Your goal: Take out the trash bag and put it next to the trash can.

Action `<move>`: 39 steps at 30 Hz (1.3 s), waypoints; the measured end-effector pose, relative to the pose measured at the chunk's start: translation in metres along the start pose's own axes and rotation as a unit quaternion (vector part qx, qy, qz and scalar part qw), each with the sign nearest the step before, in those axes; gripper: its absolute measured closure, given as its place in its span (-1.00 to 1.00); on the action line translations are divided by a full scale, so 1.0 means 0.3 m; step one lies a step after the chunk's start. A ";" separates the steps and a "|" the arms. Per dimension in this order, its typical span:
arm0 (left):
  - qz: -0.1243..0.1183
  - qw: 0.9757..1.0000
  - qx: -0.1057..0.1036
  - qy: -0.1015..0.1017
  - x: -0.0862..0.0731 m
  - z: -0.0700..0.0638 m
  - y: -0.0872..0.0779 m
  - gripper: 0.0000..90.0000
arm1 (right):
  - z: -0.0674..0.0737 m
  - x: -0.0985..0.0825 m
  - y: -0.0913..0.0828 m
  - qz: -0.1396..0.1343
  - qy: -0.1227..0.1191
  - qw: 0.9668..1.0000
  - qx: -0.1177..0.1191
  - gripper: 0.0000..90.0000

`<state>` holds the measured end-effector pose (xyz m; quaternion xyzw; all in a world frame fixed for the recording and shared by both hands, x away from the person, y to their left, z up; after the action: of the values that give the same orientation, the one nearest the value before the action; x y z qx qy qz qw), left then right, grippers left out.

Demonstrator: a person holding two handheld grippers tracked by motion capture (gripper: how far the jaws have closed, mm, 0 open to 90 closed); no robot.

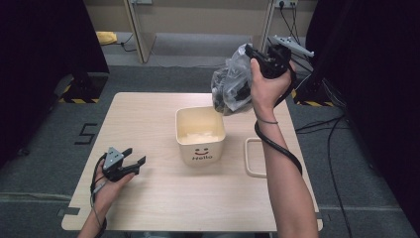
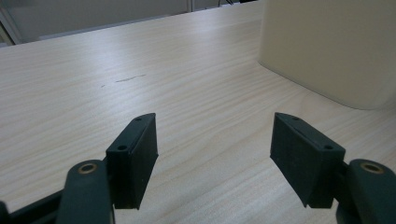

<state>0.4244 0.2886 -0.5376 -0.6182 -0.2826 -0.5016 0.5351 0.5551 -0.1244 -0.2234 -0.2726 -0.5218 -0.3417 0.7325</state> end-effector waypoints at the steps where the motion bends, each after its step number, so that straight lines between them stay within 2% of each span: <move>1: 0.000 1.000 0.000 0.000 0.000 0.000 0.000 -0.30 | -0.004 -0.002 0.001 0.000 0.001 1.000 -0.001 1.00; 13: 0.001 1.000 0.000 0.002 0.000 -0.001 0.000 -0.30 | -0.050 -0.022 0.006 0.007 0.009 1.000 -0.015 1.00; 39: 0.001 1.000 -0.001 0.003 0.000 -0.002 0.001 -0.30 | -0.200 -0.157 0.031 0.048 0.036 0.996 -0.061 1.00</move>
<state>0.4244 0.2881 -0.5377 -0.6173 -0.2805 -0.5031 0.5358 0.5868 -0.1539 -0.2870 -0.3288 -0.4596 -0.3473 0.7484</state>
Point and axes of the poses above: each handheld gripper's, and its own axes: y roughly forward along the jaws, x roughly out of its top, z roughly to its left, the point moved 5 cm from there along y, roughly forward along the jaws, and after that the axes turned 10 degrees about x, right-handed, at the moved point
